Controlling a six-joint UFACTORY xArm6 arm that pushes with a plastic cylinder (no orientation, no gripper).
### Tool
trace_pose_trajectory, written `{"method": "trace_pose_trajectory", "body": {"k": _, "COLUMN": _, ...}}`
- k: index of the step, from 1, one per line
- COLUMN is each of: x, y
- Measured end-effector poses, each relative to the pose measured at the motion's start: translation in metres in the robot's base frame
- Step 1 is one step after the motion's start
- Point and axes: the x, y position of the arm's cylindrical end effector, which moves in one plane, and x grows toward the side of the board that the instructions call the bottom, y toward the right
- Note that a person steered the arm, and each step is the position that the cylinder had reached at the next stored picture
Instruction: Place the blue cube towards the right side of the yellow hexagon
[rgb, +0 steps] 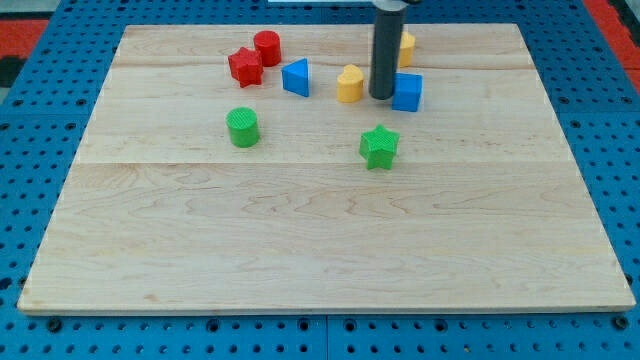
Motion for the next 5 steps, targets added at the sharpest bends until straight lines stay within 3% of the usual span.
{"method": "trace_pose_trajectory", "body": {"k": 2, "x": 0.045, "y": 0.022}}
{"method": "trace_pose_trajectory", "body": {"k": 3, "x": 0.021, "y": 0.054}}
{"method": "trace_pose_trajectory", "body": {"k": 5, "x": -0.029, "y": 0.055}}
